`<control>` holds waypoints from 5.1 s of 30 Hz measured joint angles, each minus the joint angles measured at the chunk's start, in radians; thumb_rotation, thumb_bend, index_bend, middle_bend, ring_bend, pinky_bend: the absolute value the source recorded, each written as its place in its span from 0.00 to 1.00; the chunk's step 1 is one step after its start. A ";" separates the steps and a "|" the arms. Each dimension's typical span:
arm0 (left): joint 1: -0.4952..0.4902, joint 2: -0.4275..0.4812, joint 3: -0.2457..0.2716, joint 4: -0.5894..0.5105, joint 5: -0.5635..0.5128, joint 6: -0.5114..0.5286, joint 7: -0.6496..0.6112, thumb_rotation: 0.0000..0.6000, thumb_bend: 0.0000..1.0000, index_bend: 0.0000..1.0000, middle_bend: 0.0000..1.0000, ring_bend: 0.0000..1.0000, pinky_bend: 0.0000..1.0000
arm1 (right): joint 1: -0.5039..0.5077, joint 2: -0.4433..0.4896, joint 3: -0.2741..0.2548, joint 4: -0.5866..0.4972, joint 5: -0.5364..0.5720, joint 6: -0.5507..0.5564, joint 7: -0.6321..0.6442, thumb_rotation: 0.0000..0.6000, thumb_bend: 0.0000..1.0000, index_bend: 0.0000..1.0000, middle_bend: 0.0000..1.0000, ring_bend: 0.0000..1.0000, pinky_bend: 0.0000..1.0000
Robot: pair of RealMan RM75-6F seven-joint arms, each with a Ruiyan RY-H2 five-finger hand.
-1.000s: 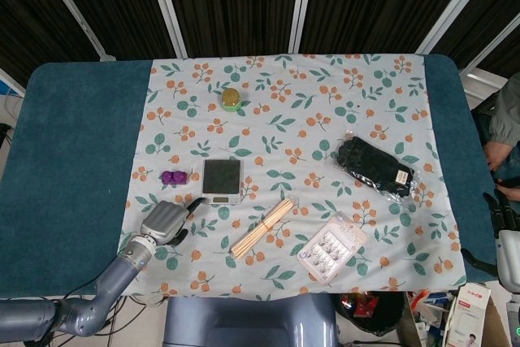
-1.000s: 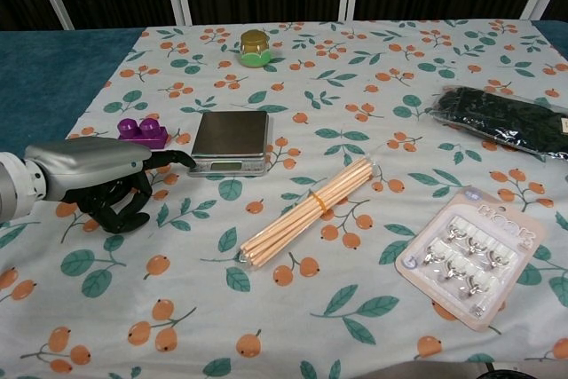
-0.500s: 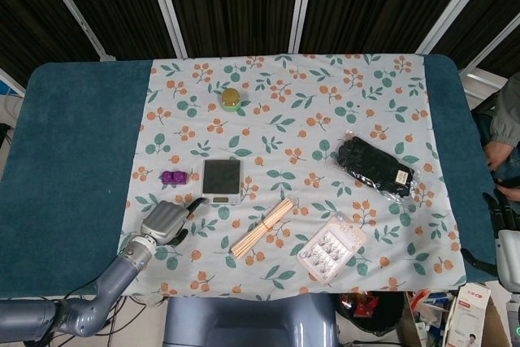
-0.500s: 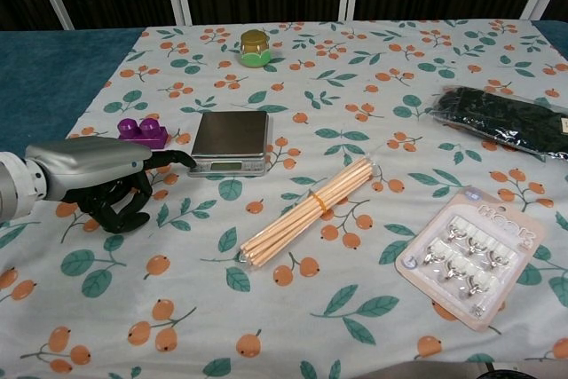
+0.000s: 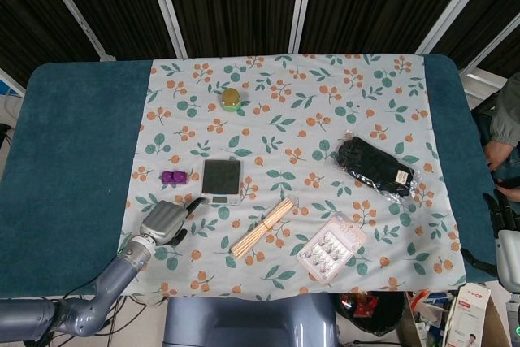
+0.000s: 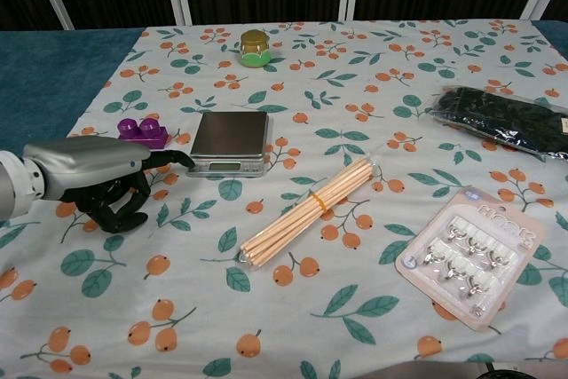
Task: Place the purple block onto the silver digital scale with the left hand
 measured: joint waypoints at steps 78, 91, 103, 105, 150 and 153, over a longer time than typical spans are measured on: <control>-0.081 0.009 -0.176 0.340 0.004 -0.073 -0.121 1.00 0.07 0.19 0.36 0.17 0.23 | 0.000 0.004 -0.001 -0.014 0.011 -0.008 -0.010 1.00 0.07 0.05 0.01 0.17 0.19; -0.091 -0.062 -0.144 0.431 0.025 -0.113 -0.141 1.00 0.10 0.26 0.42 0.20 0.26 | 0.001 0.005 -0.001 -0.013 0.013 -0.011 -0.006 1.00 0.07 0.05 0.01 0.17 0.19; -0.087 -0.094 -0.140 0.464 0.081 -0.097 -0.175 1.00 0.16 0.30 0.47 0.22 0.27 | 0.001 0.007 -0.001 -0.014 0.017 -0.015 -0.005 1.00 0.07 0.05 0.01 0.17 0.19; -0.087 -0.096 -0.137 0.468 0.076 -0.103 -0.168 1.00 0.16 0.30 0.47 0.22 0.27 | 0.001 0.008 0.000 -0.016 0.021 -0.016 -0.004 1.00 0.07 0.05 0.01 0.17 0.19; -0.123 -0.178 -0.203 0.401 0.252 -0.007 -0.277 1.00 0.45 0.38 0.51 0.23 0.29 | 0.000 0.016 0.001 -0.025 0.035 -0.028 0.009 1.00 0.07 0.05 0.01 0.17 0.19; -0.140 -0.208 -0.209 0.445 0.238 -0.017 -0.241 1.00 0.42 0.37 0.51 0.23 0.29 | 0.000 0.017 0.001 -0.025 0.034 -0.027 0.009 1.00 0.07 0.05 0.01 0.17 0.19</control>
